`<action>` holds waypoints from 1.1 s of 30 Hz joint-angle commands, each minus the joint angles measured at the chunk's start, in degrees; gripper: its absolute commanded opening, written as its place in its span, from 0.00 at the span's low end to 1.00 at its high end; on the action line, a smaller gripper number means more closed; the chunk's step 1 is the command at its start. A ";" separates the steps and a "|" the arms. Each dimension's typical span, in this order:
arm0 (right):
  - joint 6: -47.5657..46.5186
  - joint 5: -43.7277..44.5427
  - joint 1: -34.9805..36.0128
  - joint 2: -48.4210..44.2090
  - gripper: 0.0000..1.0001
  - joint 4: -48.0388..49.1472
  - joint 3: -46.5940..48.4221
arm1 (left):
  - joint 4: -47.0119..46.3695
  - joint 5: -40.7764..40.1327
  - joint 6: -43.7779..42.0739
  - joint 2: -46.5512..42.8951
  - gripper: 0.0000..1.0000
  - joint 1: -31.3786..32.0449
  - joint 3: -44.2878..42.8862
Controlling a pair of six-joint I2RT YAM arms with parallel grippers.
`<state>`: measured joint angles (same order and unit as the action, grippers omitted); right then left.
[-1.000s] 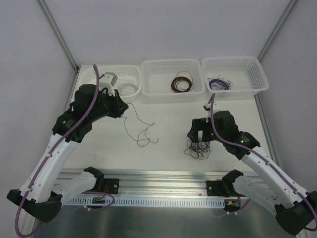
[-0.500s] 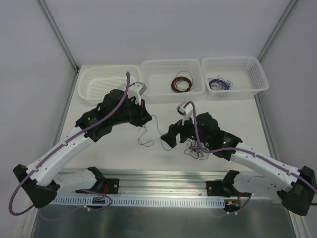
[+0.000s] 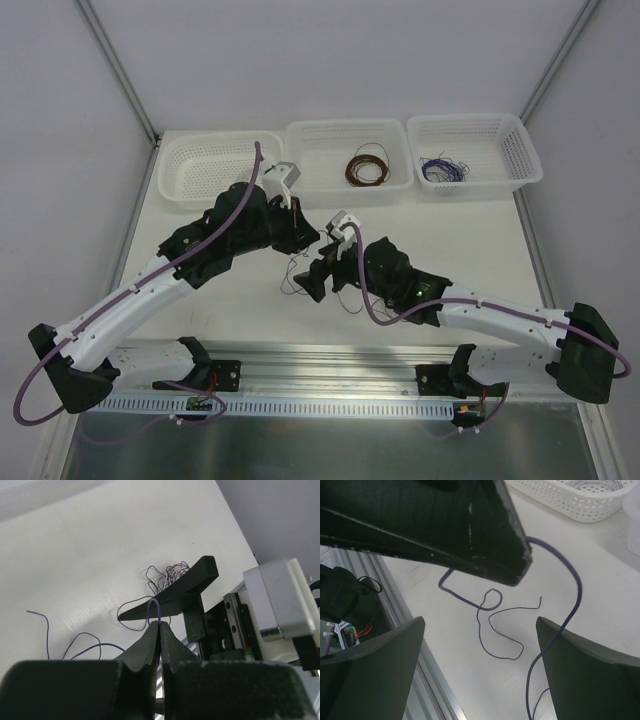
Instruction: Untangle the cables
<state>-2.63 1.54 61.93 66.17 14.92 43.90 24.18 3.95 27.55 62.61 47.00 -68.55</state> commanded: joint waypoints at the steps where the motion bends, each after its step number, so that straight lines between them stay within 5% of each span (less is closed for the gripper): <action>1: -0.71 6.18 2.40 1.32 0.97 8.81 0.84 | -4.49 -1.39 4.88 -0.21 0.00 1.16 -2.55; 6: -0.44 10.58 3.81 3.08 0.87 13.73 0.66 | -5.81 -2.89 9.27 0.14 0.00 2.83 -2.20; 9: -0.27 13.57 4.25 3.79 0.73 16.10 0.05 | -6.78 -3.68 11.55 -0.29 0.00 3.01 -1.50; 19: -0.97 18.14 4.42 2.65 0.04 16.64 -2.06 | -8.01 -7.45 12.45 -1.96 0.00 2.92 -0.44; 22: -1.67 18.76 4.42 1.07 0.01 14.36 -2.50 | -8.01 -9.22 10.78 -2.67 0.01 3.01 -0.53; 26: -3.33 19.20 4.25 -1.39 0.01 8.84 -1.45 | -8.01 -10.71 6.30 -3.89 0.28 2.92 -2.19; 30: -5.18 20.17 2.94 -4.38 0.01 1.88 2.15 | -7.14 -13.08 0.15 -6.52 0.70 2.66 -4.83; 33: -6.15 19.47 0.40 -5.26 0.01 -4.36 6.19 | -6.17 -16.85 -4.34 -8.81 0.85 2.31 -6.06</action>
<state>-6.72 20.14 64.60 63.40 15.53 44.36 19.16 -7.99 30.13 57.47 49.52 -71.11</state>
